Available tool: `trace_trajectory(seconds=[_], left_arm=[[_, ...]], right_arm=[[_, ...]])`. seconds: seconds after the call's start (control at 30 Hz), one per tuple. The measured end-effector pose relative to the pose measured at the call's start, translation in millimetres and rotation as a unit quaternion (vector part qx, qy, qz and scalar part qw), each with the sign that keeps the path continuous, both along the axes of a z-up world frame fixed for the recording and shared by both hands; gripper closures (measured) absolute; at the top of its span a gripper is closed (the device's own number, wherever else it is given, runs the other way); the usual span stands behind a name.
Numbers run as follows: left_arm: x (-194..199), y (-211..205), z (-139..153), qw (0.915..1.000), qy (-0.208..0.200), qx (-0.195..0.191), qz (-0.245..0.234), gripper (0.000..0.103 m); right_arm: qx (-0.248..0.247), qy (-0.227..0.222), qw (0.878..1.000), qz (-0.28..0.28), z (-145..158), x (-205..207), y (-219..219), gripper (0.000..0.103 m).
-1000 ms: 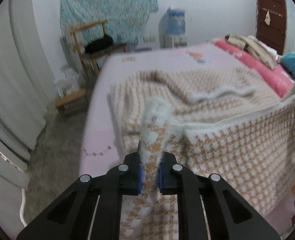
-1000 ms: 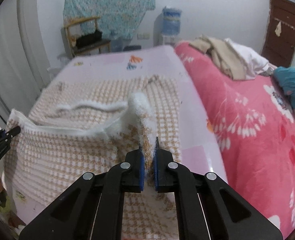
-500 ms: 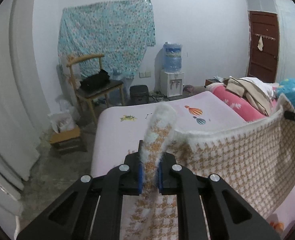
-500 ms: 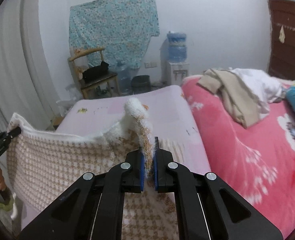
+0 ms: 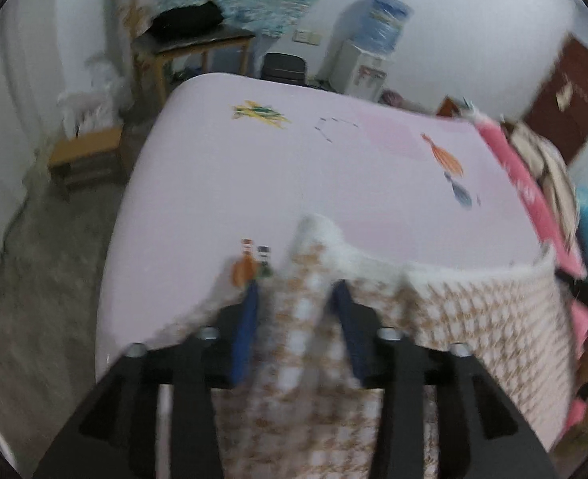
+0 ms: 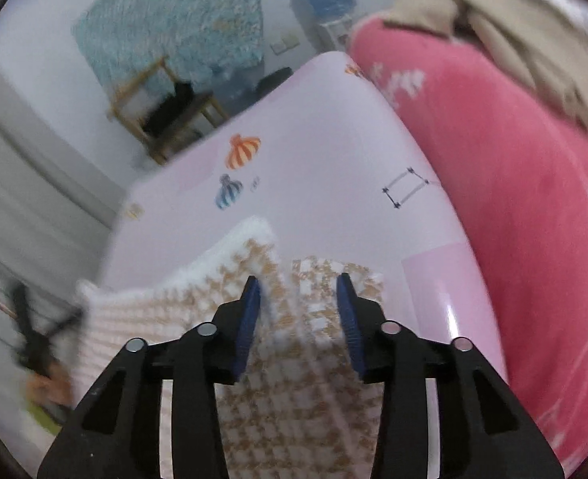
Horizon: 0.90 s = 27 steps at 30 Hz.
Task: Fold large clothes
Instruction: 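Lift the coat with both tools and flip it over onto the bed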
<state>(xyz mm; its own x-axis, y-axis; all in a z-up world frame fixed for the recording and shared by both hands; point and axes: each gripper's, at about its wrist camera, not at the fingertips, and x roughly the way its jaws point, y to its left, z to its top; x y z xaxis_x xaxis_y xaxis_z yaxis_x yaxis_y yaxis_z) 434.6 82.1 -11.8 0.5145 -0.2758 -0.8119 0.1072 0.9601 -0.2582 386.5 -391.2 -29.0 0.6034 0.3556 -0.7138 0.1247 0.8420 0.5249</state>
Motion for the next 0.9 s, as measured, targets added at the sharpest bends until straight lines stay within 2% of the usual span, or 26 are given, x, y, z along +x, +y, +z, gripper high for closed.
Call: trace_trajectory(seconds=[0.03, 0.07, 0.13, 0.2, 0.3, 0.33, 0.43, 0.47, 0.57, 0.67, 0.8, 0.9], left_arm=[[2, 5, 0, 0.9998, 0.004, -0.019, 0.011, 0.055], [2, 16, 1, 0.9987, 0.009, -0.043, 0.024, 0.054], [-4, 28, 5, 0.9963, 0.011, -0.067, 0.052, 0.054], [-9, 29, 16, 0.9957, -0.008, -0.065, 0.065, 0.054], [-23, 5, 39, 0.9960, -0.049, -0.072, 0.021, 0.054], [-27, -9, 44, 0.9957, -0.054, -0.075, -0.003, 0.054], [-31, -63, 44, 0.9944, -0.044, -0.065, -0.070, 0.054], [-32, -84, 38, 0.9940, -0.034, -0.051, -0.091, 0.054], [-32, -120, 15, 0.9942, -0.023, -0.003, -0.105, 0.054], [-29, -127, 1, 0.9931, -0.051, 0.024, -0.103, 0.053], [-25, -117, -4, 0.9939, -0.052, 0.017, -0.095, 0.052], [-29, -114, 4, 0.9944, -0.058, 0.028, -0.084, 0.052]], right_arm=[[0.021, -0.001, 1.000, -0.011, -1, -2, -9, 0.054], [0.034, 0.000, 0.999, -0.030, 0, -6, -19, 0.046], [0.045, 0.002, 0.996, -0.074, 2, -15, -39, 0.045], [0.041, -0.012, 0.995, -0.089, 13, -25, -44, 0.045], [-0.003, -0.037, 0.998, -0.055, 34, -27, -17, 0.046], [-0.029, -0.044, 0.998, -0.025, 39, -24, 3, 0.046], [-0.093, -0.047, 0.993, 0.055, 42, -13, 67, 0.051], [-0.113, -0.046, 0.989, 0.080, 39, -10, 87, 0.054], [-0.163, -0.038, 0.978, 0.128, 25, -1, 133, 0.056], [-0.235, -0.034, 0.963, 0.128, 9, 7, 157, 0.056], [-0.244, -0.026, 0.962, 0.121, 6, 17, 162, 0.056], [-0.241, -0.016, 0.964, 0.111, 10, 19, 160, 0.056]])
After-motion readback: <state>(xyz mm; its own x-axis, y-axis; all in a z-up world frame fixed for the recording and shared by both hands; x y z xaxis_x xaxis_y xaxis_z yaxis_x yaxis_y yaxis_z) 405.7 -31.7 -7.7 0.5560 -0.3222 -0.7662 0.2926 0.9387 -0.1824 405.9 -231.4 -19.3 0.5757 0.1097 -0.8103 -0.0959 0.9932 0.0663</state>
